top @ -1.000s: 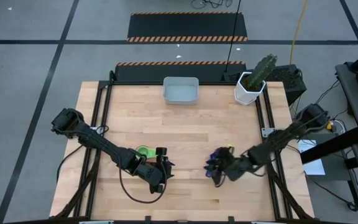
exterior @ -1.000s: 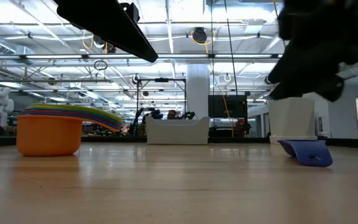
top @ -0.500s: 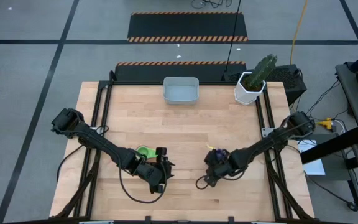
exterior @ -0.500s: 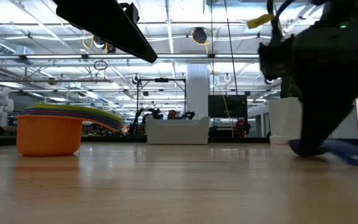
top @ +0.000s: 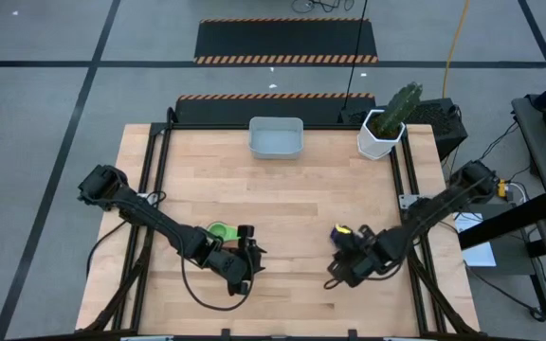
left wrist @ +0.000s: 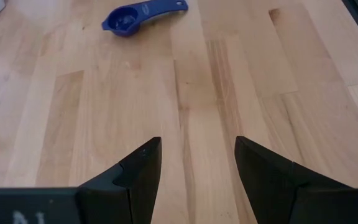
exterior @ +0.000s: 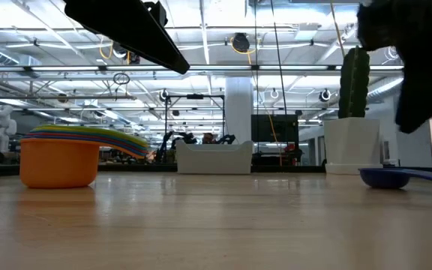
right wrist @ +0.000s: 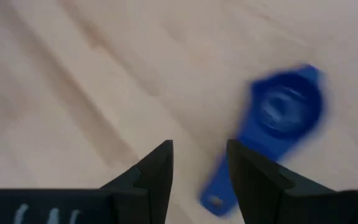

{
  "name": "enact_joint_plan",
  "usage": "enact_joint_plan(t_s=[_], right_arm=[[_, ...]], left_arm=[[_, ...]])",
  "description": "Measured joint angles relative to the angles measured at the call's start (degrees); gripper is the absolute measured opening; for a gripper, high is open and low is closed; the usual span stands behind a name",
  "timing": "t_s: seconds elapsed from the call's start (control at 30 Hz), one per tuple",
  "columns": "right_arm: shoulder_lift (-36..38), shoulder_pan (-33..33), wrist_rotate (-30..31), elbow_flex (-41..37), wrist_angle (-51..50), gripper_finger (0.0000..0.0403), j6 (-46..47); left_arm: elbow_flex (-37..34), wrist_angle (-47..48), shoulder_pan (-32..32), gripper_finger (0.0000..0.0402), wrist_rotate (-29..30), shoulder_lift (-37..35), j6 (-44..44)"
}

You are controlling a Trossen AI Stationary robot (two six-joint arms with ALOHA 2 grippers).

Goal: Nest measuring cups in basket
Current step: Stack the dark blue measuring cup into the green measuring cup

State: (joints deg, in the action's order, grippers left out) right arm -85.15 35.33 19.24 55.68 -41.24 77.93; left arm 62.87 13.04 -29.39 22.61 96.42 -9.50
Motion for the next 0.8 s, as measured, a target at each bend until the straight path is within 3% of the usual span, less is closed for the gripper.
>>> enact_joint_plan(t_s=[0.2, 0.43, 0.63, 0.8], right_arm=[[-0.8, 3.2, -2.1, 0.0, -9.2, 0.0143, 13.8], [-1.0, 4.3, -1.1, -0.1, -6.8, 0.0156, 15.0], [-1.1, 3.9, -1.6, -3.9, -5.0, 0.0191, 15.9], [-1.0, 3.0, -2.1, -8.1, 2.3, 0.022, 15.9]], left_arm=[[0.0, 0.0, 0.0, 0.0207, 0.0, 0.0, 0.0], [0.0, -0.3, 0.0, 0.0207, 0.0, 0.0, 0.0], [0.0, -1.0, 0.0, 0.0207, 0.0, 0.0, 0.1], [0.0, -1.0, 0.0, 0.0207, 0.0, 0.0, 0.3]])
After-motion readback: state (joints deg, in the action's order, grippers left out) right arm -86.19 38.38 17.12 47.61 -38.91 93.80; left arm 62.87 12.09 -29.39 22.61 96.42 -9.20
